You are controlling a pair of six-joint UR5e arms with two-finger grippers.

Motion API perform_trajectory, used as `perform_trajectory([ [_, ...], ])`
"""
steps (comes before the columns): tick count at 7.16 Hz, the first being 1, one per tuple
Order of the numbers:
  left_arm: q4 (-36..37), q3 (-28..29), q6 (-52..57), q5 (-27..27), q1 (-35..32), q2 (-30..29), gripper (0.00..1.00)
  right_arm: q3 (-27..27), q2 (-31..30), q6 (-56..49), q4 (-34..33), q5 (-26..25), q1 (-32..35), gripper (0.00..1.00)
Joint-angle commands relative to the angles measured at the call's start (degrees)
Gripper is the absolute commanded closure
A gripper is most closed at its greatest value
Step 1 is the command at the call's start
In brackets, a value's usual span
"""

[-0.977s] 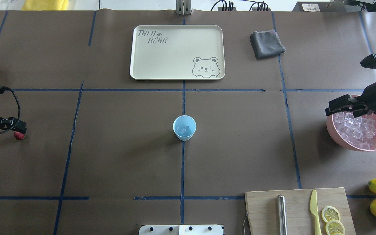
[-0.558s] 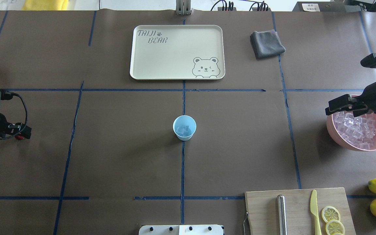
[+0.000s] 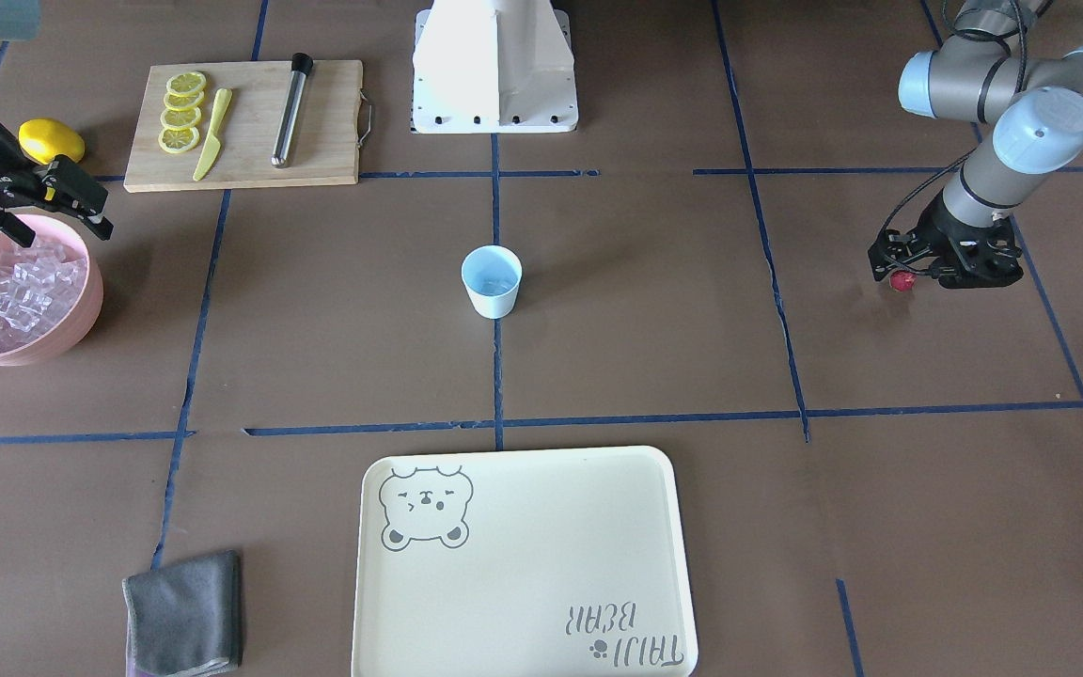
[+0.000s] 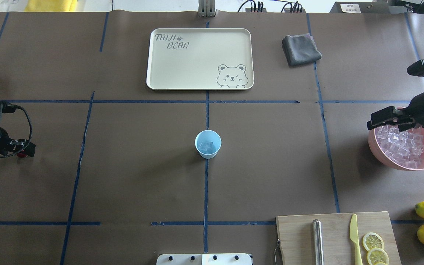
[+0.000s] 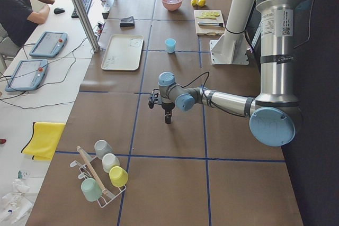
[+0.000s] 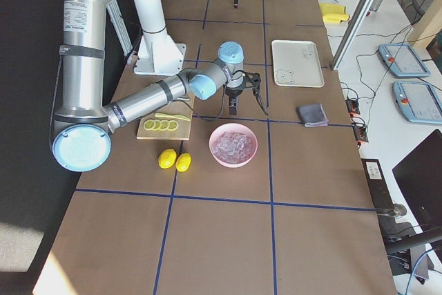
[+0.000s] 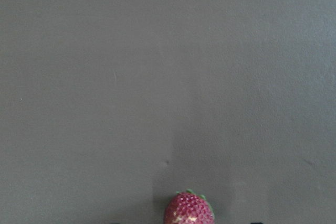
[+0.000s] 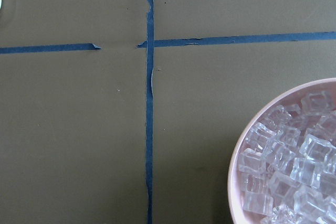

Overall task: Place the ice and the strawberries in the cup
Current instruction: 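Lower the left gripper onto the red strawberry while the right gripper returns over the bowl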

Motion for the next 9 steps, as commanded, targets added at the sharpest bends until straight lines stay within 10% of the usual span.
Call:
perform_trajectory([
  [1,-0.16,0.01,-0.07,2.78,-0.01,-0.20,0.17,0.02,-0.03,0.00,0.00,-0.09,0.07,0.01],
  [9,-0.07,0.09,-0.68,2.69,0.25,-0.20,0.27,0.02,-0.03,0.00,0.00,0.26,0.25,0.01],
])
